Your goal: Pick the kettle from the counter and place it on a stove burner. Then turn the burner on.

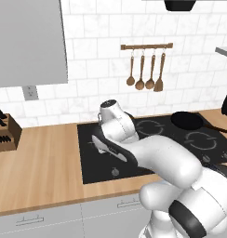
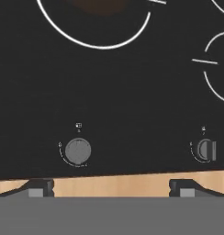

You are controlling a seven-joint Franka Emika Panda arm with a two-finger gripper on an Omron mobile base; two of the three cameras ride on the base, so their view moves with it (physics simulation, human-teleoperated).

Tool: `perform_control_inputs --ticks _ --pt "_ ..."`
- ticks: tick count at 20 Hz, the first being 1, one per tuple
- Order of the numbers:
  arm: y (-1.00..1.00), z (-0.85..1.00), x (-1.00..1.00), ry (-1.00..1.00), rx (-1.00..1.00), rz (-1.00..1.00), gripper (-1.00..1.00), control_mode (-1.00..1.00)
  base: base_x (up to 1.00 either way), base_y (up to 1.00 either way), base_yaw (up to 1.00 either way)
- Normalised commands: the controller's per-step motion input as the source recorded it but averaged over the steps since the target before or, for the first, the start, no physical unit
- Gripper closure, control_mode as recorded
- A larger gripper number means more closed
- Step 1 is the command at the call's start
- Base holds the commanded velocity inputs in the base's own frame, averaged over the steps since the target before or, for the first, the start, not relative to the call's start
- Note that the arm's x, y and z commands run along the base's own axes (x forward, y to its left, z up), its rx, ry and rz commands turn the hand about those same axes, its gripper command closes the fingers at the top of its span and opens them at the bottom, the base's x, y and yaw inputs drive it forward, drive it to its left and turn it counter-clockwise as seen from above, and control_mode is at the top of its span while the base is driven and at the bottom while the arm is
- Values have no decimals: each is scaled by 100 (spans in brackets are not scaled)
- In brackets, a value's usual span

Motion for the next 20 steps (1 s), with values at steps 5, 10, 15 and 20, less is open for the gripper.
perform_control_inputs --ticks 5,10,15,20 --pt "4 -30 7 10 3 -2 -100 -100 0 0 0" --pt "2 -64 -7 -6 7 -3 -100 -100 0 0 0" --pt "2 -34 0 -5 14 -2 -100 -100 0 0 0" --pt "9 -45 0 0 2 -4 -100 -100 0 0 0"
